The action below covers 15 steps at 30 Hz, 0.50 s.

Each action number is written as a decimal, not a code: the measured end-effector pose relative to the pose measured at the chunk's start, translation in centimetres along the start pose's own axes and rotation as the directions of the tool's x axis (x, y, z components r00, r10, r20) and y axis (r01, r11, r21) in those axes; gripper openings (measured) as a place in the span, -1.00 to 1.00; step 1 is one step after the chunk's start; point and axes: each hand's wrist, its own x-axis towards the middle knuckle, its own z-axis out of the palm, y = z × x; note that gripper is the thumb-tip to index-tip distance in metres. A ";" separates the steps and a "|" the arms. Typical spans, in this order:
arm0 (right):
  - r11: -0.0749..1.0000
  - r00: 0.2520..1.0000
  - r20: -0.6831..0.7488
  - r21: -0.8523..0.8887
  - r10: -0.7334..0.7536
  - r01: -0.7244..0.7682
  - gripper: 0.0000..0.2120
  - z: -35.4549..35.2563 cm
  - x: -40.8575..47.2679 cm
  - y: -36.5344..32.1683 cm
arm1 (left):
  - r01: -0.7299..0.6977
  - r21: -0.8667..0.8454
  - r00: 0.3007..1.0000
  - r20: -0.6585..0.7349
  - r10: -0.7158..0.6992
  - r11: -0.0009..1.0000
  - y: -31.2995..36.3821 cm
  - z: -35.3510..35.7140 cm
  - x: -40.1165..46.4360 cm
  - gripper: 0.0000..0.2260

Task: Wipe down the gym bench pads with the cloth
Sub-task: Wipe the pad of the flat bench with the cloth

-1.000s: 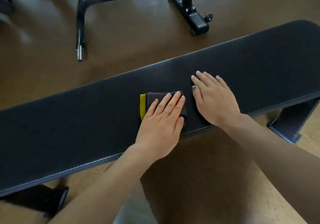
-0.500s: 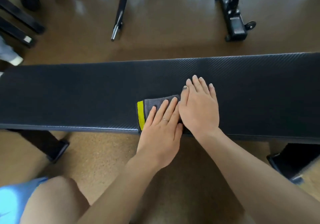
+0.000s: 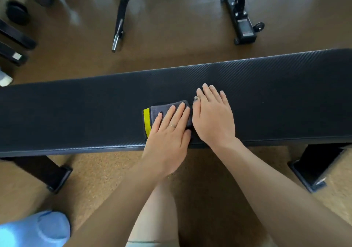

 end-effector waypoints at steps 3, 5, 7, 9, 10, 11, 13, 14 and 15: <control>0.999 1.000 -0.003 -0.036 0.004 -0.004 -0.42 0.3 0.1 -0.1 | -0.098 -0.031 0.995 0.004 0.098 0.995 -2.2 -0.8 0.8 -0.43; 0.999 1.000 -0.023 -0.048 0.016 -0.017 -0.44 0.4 0.2 -0.2 | -0.124 -0.028 0.992 0.002 0.124 0.992 -3.9 -1.6 4.4 -0.48; 0.999 0.998 -0.059 -0.036 0.038 -0.040 -0.46 0.5 0.4 -0.3 | -0.113 -0.061 0.994 0.007 0.113 0.992 -5.1 -2.4 9.0 -0.50; 0.998 0.995 -0.078 -0.023 0.059 -0.061 -0.46 0.5 0.6 -0.4 | -0.086 -0.071 0.996 0.033 0.089 0.994 -5.6 -3.1 12.8 -0.50; 0.997 0.994 -0.079 -0.021 0.071 -0.073 -0.47 0.5 0.7 -0.5 | -0.080 -0.076 0.996 0.038 0.083 0.994 -5.7 -3.2 13.9 -0.49; 0.996 0.994 -0.077 -0.022 0.081 -0.083 -0.48 0.5 0.8 -0.6 | -0.080 -0.085 0.996 0.039 0.084 0.993 -5.5 -3.3 14.4 -0.49; 0.996 0.994 -0.071 -0.036 0.082 -0.084 -0.47 0.5 0.6 -0.6 | -0.100 -0.112 0.994 0.036 0.105 0.989 -5.3 -3.2 12.9 -0.48; 0.996 0.994 -0.073 -0.041 0.078 -0.081 -0.46 0.5 0.4 -0.6 | -0.123 -0.113 0.991 0.032 0.127 0.986 -5.2 -2.9 11.0 -0.48; 0.996 0.994 -0.078 -0.038 0.078 -0.082 -0.45 0.5 0.2 -0.6 | -0.149 -0.104 0.988 0.024 0.152 0.983 -5.0 -2.5 8.7 -0.47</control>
